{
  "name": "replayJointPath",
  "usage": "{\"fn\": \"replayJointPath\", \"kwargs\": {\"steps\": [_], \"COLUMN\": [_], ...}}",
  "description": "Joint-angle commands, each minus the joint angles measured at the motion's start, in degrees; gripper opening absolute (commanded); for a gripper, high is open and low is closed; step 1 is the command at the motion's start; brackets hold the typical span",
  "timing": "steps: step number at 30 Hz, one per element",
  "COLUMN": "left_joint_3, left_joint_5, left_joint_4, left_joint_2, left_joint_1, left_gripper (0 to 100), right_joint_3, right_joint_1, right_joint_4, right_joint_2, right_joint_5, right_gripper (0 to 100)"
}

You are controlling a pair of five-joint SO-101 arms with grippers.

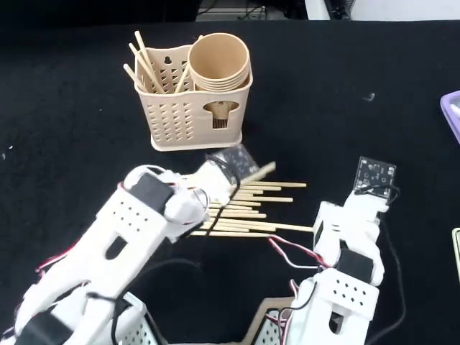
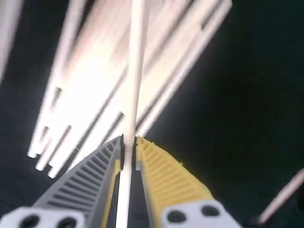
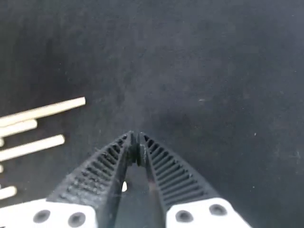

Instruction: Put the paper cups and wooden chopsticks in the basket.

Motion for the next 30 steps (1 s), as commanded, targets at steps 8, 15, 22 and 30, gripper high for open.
{"fn": "replayJointPath", "kwargs": {"steps": [8,15,22,30], "left_joint_3": [-6.6,-1.7,2.5,2.2], "left_joint_5": [10.3,14.2,29.8,36.1], "left_joint_4": [-18.0,-46.1,-68.7,-82.7], "left_joint_2": [-24.4,-25.1,-15.6,-0.8], "left_joint_1": [-1.3,-12.8,-20.7,-22.9], "left_gripper": [3,3,3,3], "right_joint_3": [0.8,0.9,0.9,0.8], "right_joint_1": [-2.2,-3.8,-3.8,-3.9], "right_joint_4": [-3.6,-3.6,-3.6,-3.6], "right_joint_2": [-0.8,-0.8,-0.8,-0.8], "right_joint_5": [-0.5,-0.4,-0.4,-0.2], "right_gripper": [1.5,1.5,1.5,1.5]}}
